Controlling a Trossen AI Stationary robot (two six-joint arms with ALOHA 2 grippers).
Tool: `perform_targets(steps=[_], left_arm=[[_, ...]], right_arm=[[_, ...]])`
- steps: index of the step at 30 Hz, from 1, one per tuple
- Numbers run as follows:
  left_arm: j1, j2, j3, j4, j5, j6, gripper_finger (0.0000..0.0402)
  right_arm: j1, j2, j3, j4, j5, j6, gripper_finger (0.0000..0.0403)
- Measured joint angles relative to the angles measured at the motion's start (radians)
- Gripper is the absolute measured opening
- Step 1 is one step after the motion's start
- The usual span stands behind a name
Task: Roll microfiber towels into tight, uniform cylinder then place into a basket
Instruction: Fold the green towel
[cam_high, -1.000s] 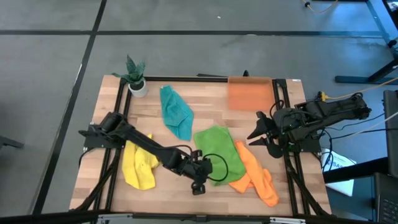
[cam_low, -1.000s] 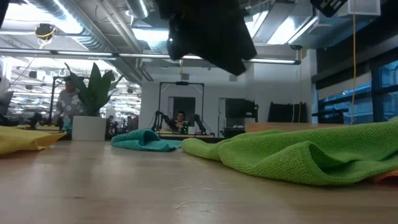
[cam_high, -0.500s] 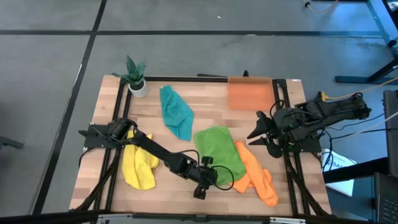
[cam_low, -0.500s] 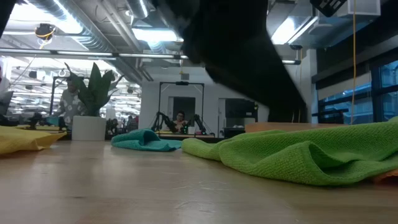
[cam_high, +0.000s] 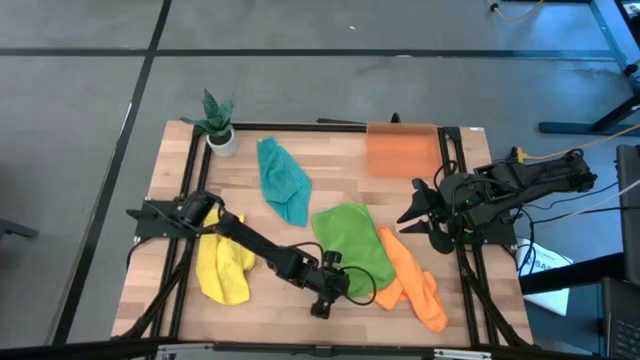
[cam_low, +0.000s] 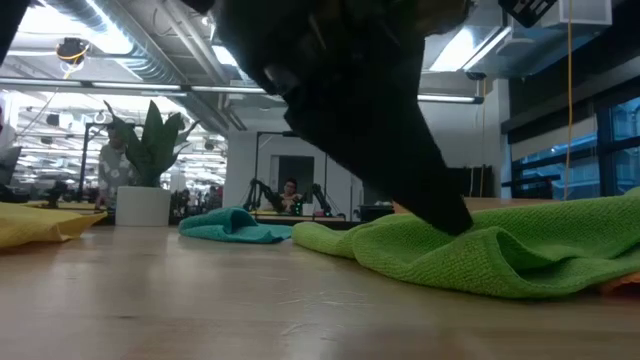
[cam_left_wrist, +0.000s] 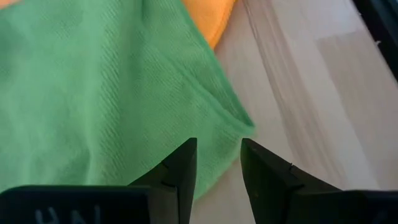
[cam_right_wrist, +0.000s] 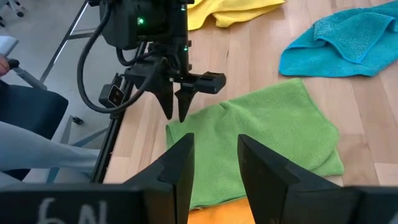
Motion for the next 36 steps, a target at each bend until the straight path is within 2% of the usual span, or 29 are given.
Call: perform_targets(steps=[4,21,26,30,36], left_arm=[[0.002,0.021,-0.001,-0.001,0.006,0.036,0.0115],[-0.003,0.066,0.004,0.015,0.002,0.030,0.0112],[-0.009,0.068,0.004,0.013,0.002,0.019,0.0064],[-0.011,0.068,0.004,0.006,0.000,-0.093,0.0010],[-0.016,0.050,0.001,-0.031,0.023,-0.279,0.0001]], right_arm=[[0.000,0.000,0.000,0.000,-0.001,-0.001,0.0124],[0.000,0.000,-0.001,0.001,0.007,0.000,0.0124],[0.000,0.000,-0.001,0.001,0.007,0.003,0.0124],[0.000,0.000,-0.001,0.000,0.006,0.004,0.0124],[0.000,0.001,-0.001,-0.008,-0.059,0.002,0.0124]])
